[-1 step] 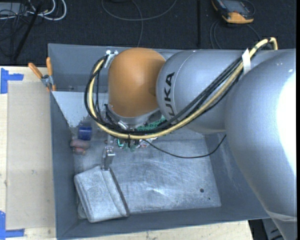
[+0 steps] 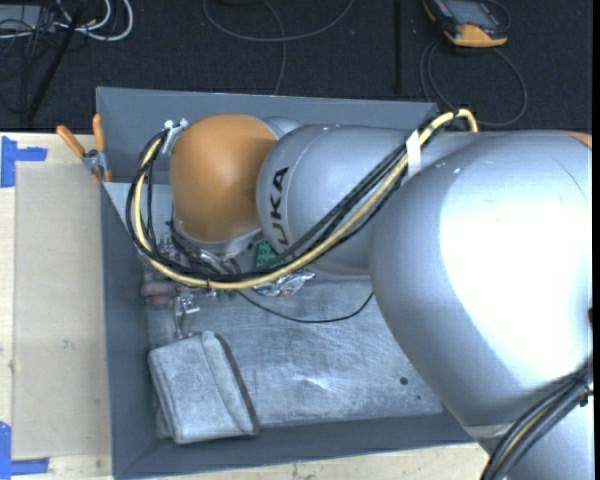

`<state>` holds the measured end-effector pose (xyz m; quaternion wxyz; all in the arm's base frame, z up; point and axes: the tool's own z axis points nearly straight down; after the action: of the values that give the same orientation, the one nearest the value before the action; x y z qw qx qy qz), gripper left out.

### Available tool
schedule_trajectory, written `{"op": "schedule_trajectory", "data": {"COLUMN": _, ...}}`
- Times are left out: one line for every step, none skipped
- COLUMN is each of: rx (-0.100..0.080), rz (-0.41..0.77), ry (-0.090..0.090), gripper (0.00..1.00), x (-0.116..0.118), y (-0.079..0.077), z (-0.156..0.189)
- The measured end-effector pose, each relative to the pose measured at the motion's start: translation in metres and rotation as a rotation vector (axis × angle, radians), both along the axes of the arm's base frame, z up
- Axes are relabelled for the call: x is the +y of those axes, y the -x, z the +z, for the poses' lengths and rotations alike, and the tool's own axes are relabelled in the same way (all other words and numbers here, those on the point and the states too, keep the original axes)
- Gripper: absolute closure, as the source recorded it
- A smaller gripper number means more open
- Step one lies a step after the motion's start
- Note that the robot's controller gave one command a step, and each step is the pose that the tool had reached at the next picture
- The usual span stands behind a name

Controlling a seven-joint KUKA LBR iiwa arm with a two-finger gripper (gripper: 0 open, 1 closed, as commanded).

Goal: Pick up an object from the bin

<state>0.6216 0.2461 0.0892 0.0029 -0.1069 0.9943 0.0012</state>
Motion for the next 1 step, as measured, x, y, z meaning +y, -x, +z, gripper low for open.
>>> {"op": "schedule_trajectory", "data": {"rx": 0.001, "rz": -0.004, "ry": -0.001, "gripper": 1.0, "x": -0.0003, "y": -0.0001, "z": 0.0005}}
